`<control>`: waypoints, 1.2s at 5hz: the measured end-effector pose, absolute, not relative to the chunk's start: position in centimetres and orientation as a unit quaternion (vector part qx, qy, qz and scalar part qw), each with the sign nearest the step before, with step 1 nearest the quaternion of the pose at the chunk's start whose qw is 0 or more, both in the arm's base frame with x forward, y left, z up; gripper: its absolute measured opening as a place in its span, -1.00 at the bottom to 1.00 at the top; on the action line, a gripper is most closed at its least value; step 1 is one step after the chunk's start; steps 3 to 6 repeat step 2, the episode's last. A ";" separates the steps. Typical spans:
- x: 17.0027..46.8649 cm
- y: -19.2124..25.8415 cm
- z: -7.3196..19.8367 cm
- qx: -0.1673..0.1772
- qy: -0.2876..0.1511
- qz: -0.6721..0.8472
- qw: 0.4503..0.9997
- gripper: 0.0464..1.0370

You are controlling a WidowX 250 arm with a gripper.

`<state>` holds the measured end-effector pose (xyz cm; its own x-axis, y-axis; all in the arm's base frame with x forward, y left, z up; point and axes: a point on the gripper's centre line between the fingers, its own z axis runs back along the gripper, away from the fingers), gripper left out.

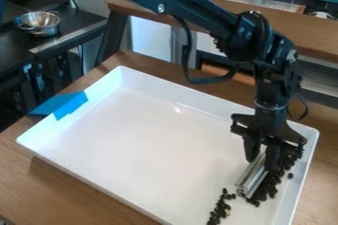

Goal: Sweep into pile

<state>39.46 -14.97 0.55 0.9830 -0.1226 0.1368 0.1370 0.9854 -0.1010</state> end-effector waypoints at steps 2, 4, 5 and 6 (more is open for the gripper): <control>39.4 -15.3 0.7 0.016 -0.089 -0.034 0.995 -0.40; 39.4 -15.3 0.7 0.016 -0.089 -0.034 0.995 -0.40; 39.4 -15.3 0.7 0.016 -0.089 -0.034 0.995 -0.40; 39.4 -15.3 0.7 0.016 -0.089 -0.034 0.995 -0.40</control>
